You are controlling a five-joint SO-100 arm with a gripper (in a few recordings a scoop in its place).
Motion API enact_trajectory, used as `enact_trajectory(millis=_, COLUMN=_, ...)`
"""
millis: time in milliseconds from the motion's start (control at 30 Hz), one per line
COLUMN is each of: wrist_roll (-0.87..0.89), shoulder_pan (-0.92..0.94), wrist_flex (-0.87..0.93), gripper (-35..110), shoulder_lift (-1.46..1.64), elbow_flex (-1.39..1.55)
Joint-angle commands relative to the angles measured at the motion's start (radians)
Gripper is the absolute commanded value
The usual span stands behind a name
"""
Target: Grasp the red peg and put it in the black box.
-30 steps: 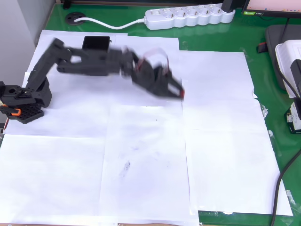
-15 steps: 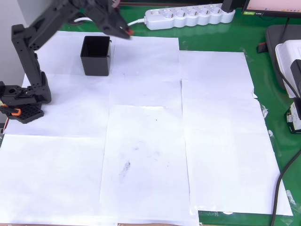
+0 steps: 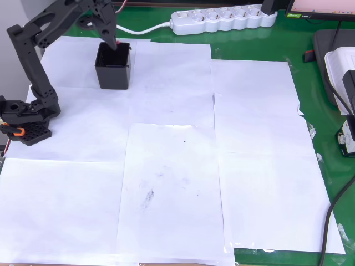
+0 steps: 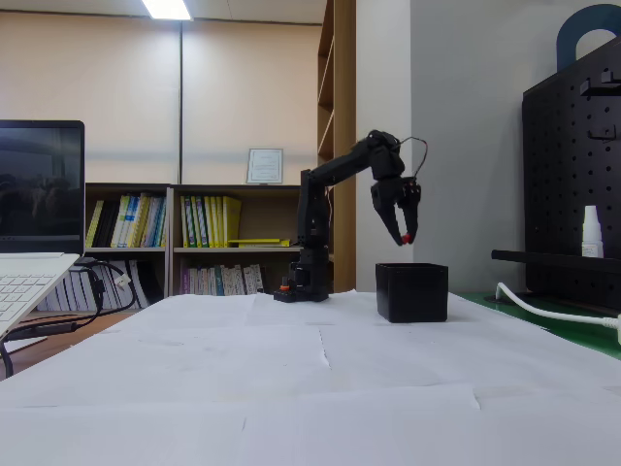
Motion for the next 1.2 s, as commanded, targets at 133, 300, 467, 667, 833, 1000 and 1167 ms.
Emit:
enact_trajectory(millis=133, wrist_roll=-0.055, shoulder_pan=0.015, wrist_flex=-0.015, gripper=38, shoulder_lift=0.018, elbow_flex=0.000)
enact_trajectory(millis=300, wrist_roll=-0.101, shoulder_pan=0.031, wrist_flex=0.011, gripper=38, shoulder_lift=0.012, elbow_flex=0.011)
enact_trajectory(millis=467, wrist_roll=-0.097, shoulder_pan=0.098, wrist_flex=0.104, gripper=0, shoulder_lift=-0.080, elbow_flex=0.100)
enact_trajectory(millis=667, wrist_roll=-0.474, shoulder_pan=0.413, wrist_flex=0.229, gripper=0, shoulder_lift=-0.440, elbow_flex=-0.011)
enact_trajectory(millis=833, wrist_roll=-0.680, shoulder_pan=0.715, wrist_flex=-0.192, gripper=0, shoulder_lift=-0.785, elbow_flex=-0.719)
enact_trajectory(millis=1000, wrist_roll=-0.687, shoulder_pan=0.784, wrist_flex=-0.713, gripper=0, shoulder_lift=-0.816, elbow_flex=-1.318)
enact_trajectory(millis=1167, wrist_roll=-0.698, shoulder_pan=0.784, wrist_flex=-0.541, gripper=0, shoulder_lift=-1.114, elbow_flex=-1.563)
